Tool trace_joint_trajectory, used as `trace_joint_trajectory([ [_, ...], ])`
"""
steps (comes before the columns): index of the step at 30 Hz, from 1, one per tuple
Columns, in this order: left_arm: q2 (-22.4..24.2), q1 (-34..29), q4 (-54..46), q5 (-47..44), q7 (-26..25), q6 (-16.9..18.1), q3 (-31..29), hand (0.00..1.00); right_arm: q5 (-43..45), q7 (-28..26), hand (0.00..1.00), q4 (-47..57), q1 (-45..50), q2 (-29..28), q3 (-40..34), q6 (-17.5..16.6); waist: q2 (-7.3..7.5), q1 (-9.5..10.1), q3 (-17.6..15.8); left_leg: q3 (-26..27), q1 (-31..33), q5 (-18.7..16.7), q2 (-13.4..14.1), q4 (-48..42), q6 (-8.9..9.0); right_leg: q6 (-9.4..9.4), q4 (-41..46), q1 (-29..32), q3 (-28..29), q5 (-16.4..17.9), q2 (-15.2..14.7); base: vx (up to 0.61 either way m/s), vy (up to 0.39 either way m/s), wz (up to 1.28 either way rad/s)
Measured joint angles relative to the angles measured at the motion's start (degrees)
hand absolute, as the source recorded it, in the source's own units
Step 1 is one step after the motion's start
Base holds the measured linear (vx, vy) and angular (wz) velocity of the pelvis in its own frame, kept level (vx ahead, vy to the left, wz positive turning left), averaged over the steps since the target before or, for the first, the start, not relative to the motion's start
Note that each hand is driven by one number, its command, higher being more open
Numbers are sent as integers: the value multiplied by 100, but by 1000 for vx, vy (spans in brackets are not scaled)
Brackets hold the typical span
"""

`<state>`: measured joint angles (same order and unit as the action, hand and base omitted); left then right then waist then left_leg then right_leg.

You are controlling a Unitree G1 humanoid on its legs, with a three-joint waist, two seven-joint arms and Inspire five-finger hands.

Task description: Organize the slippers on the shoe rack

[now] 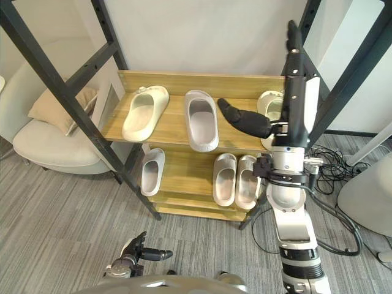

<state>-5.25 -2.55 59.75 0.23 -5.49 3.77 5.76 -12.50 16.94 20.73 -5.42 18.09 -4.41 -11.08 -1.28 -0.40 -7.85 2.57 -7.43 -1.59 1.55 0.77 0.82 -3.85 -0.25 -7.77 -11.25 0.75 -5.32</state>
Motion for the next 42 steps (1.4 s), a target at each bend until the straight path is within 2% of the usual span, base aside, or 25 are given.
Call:
trace_joint_trajectory([
  [2,4,-13,-17,31,36,0,-27,100,-115,43,100,-1,-21,80,-144,107,-1,-12,1,0,1,-1,3,4,-1,0,-12,1,5,0,8,0,0,0],
  [12,-1,-93,-109,30,146,2,-47,100,-224,-55,100,-462,-118,587,-157,189,11,-19,56,24,76,-3,-14,20,0,-6,-37,95,34,-8,26,1,0,0],
  [19,-12,-96,-110,28,226,3,-51,100,-221,-358,100,-1355,-119,742,91,381,28,-13,87,5,211,-2,-30,10,-1,-25,-136,162,9,-70,26,0,0,0],
  [27,-39,-106,-107,27,245,17,-50,100,-198,-579,100,-1933,-405,1097,658,412,74,-25,99,-13,246,0,-42,-2,-4,-28,-226,145,-8,-130,26,-8,1,0],
  [31,-76,-106,-107,24,284,45,-49,100,-189,-695,100,-2182,-522,1120,913,427,132,-18,106,-58,258,6,-59,-2,-13,-25,-313,98,-60,-169,20,-11,2,5],
  [42,-93,-104,-109,13,297,72,-51,100,-197,-709,100,-2390,-762,1129,957,431,161,-24,90,-161,299,13,-90,13,-23,-26,-391,62,-156,-175,10,8,1,5],
])
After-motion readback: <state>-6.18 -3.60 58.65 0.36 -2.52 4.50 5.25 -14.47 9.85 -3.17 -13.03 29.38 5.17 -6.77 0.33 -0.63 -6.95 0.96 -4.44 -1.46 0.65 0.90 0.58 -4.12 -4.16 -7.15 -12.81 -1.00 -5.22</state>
